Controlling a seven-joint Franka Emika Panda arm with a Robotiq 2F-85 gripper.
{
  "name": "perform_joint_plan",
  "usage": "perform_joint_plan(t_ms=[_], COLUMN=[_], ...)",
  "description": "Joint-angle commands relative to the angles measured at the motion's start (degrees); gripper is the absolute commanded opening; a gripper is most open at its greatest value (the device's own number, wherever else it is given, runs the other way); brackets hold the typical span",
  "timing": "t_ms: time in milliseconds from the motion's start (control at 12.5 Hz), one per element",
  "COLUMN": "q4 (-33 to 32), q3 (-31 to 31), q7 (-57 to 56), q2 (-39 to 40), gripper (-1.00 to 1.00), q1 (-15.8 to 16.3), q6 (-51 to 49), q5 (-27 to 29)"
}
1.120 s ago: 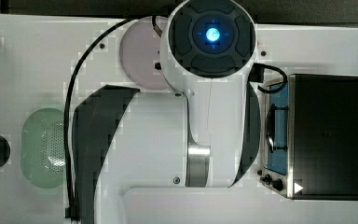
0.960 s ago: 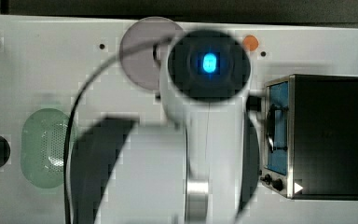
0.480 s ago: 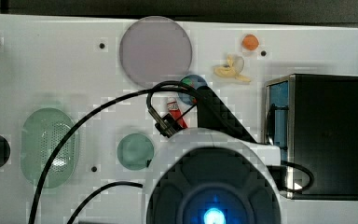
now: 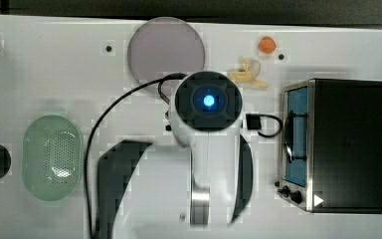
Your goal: Pick Ketchup from the table and place it in strainer.
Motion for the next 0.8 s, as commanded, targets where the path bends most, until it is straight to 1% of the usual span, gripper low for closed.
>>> perform_joint_plan(t_ms=[80,320,480,560,800], q4=[-2.27,-6.10,-8.88,-10.39,-14.65], q3=[0.26,0.14,0.08,0.04,-0.25], q7=[-22.18,-38.38,-46.01,-47.67,-47.92], q2=[2.46,5.34,6.84,7.59,10.34], gripper=[1.00,1.00,1.00,1.00,1.00], q1=[-0.37,-0.42,-0.45,-0.47,-0.49], q6=[6.37,15.04,20.85,23.57,28.97], q5=[-0.10,-0.12,-0.12,-0.12,-0.12])
